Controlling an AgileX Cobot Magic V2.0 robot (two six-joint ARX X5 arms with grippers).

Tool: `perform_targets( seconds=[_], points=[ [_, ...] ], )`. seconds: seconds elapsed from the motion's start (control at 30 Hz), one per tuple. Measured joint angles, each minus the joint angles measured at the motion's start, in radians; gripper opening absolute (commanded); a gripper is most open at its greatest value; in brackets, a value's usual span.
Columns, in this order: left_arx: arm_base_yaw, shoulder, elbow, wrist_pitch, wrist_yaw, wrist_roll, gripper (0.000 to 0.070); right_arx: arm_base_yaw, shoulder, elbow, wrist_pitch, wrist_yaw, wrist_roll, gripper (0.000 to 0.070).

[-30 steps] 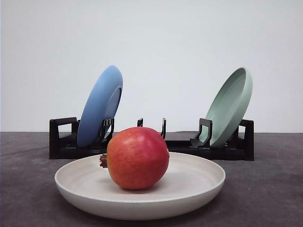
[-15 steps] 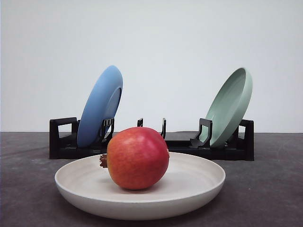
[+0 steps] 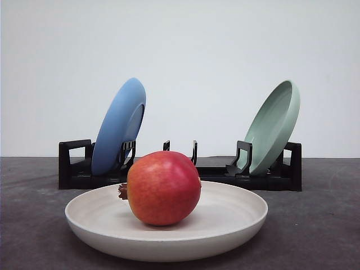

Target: Place pomegranate in white plate

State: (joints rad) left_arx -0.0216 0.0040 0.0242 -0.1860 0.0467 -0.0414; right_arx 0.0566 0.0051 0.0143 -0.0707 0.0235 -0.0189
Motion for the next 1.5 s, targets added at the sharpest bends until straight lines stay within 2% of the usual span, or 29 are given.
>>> perform_targets(
  seconds=[1.5],
  points=[
    [0.000,0.000,0.000,0.000,0.000,0.000,0.0022,0.000,0.000,0.000,0.012,0.000,0.000,0.0016]
  ],
)
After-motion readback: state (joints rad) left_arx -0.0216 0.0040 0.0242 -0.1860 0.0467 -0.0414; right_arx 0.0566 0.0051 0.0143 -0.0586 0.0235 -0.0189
